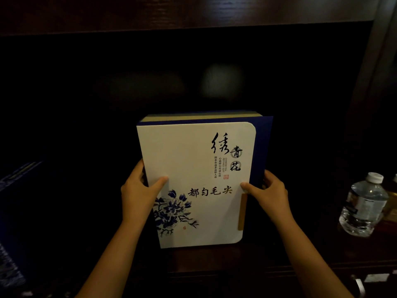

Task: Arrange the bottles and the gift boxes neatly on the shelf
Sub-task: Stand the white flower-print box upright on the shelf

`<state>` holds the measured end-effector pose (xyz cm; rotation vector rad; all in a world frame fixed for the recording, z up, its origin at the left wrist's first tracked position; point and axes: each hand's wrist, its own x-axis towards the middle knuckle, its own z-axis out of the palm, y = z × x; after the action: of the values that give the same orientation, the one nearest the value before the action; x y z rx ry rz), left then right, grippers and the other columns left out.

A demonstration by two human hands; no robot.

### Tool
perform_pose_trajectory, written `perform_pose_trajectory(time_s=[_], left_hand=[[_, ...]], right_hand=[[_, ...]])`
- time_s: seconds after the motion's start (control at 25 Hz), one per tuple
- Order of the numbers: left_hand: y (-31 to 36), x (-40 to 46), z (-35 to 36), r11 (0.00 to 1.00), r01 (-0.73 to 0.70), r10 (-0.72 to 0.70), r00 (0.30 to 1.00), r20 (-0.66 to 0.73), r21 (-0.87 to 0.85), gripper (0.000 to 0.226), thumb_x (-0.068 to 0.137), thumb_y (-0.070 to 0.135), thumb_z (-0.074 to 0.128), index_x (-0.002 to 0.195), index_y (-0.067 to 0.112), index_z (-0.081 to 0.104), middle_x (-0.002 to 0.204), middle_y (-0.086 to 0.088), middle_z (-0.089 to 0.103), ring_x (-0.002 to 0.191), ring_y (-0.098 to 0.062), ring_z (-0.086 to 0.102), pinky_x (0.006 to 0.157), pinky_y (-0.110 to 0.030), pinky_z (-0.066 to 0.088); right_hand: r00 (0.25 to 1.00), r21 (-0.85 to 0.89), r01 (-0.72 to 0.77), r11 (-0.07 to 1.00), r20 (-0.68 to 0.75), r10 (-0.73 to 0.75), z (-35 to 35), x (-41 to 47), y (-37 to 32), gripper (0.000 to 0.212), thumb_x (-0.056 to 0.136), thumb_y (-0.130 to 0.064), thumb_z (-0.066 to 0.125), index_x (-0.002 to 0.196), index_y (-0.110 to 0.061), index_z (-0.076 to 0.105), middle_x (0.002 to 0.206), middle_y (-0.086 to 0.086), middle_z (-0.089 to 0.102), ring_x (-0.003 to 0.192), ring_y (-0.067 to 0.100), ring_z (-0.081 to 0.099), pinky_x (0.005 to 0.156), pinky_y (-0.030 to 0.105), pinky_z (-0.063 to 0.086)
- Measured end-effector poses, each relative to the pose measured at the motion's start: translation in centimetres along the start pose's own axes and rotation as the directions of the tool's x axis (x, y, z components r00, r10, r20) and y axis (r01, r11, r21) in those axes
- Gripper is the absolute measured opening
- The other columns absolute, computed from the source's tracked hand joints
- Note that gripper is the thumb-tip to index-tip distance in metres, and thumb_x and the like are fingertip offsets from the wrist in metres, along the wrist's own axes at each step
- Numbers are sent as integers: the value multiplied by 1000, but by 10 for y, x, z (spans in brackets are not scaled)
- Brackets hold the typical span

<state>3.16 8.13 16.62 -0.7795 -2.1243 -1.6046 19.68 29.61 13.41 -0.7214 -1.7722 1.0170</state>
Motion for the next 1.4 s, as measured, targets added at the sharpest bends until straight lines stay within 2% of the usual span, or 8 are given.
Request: perform_pose_trajectory(time_s=[0.24, 0.48, 0.6, 0.8, 0.96, 1.08, 1.24, 1.4], left_hand=[[1, -3, 0, 1000, 11, -11, 1000, 1, 1, 62, 76, 20, 72, 133, 19, 45, 130, -9, 57, 118, -25, 55, 100, -41, 46], [5, -16, 3, 994, 106, -106, 994, 2, 19, 61, 79, 17, 69, 133, 14, 44, 132, -13, 56, 119, -30, 53, 101, -46, 45], [9, -12, -2, 992, 126, -128, 990, 65, 25, 62, 77, 16, 70, 133, 14, 42, 133, -13, 54, 120, -30, 52, 99, -37, 43], [2, -10, -31, 982, 182, -186, 964, 191, 41, 76, 78, 19, 71, 141, 20, 29, 136, -13, 49, 120, -27, 50, 96, -35, 42], [-12, -5, -74, 985, 146, -167, 936, 309, 89, 77, 78, 23, 70, 142, 24, 28, 132, -9, 51, 117, -22, 52, 96, -30, 42], [-25, 2, -110, 988, 130, -151, 924, 351, 83, 74, 79, 20, 69, 141, 23, 29, 131, -9, 52, 116, -22, 53, 100, -36, 44], [-48, 19, -152, 998, 63, -60, 891, 450, 10, 71, 77, 19, 70, 137, 28, 33, 125, -4, 54, 109, -15, 56, 94, -30, 47], [-75, 50, -194, 1000, 0, 15, 847, 531, -28, 66, 77, 22, 70, 125, 46, 31, 117, 9, 54, 102, -1, 57, 85, -15, 47]], right_hand=[[999, 16, 25, 1000, 35, -26, -2, -5, 3, 59, 72, -28, 74, 124, -15, 49, 129, 10, 56, 119, 28, 50, 87, 30, 41], [998, -41, -8, 999, 56, 10, 5, -10, 13, 51, 77, -27, 70, 121, -10, 50, 125, 16, 58, 111, 30, 55, 87, 37, 47], [997, -57, -46, 997, 65, 49, 4, -7, 17, 60, 76, -30, 70, 127, -8, 45, 130, 19, 53, 116, 35, 51, 95, 49, 47], [997, -24, -73, 997, 37, 74, 4, -13, 14, 79, 75, -32, 71, 139, -16, 28, 141, 19, 42, 123, 36, 46, 97, 52, 43], [998, -39, -14, 999, -66, 12, 5, -27, 4, 83, 73, -25, 74, 139, -23, 25, 141, 17, 41, 122, 34, 46, 95, 51, 44], [988, -116, 33, 993, -144, -50, 21, -43, -15, 85, 71, -21, 76, 139, -21, 26, 142, 18, 38, 126, 35, 41, 98, 56, 42], [985, -81, 154, 985, -61, -159, 69, -88, -59, 80, 69, -19, 77, 136, -18, 33, 138, 15, 38, 125, 31, 41, 97, 49, 43], [937, 37, 303, 952, 172, -304, 138, -134, -118, 73, 74, -18, 72, 136, -22, 34, 136, 7, 38, 119, 10, 38, 101, 37, 38]])
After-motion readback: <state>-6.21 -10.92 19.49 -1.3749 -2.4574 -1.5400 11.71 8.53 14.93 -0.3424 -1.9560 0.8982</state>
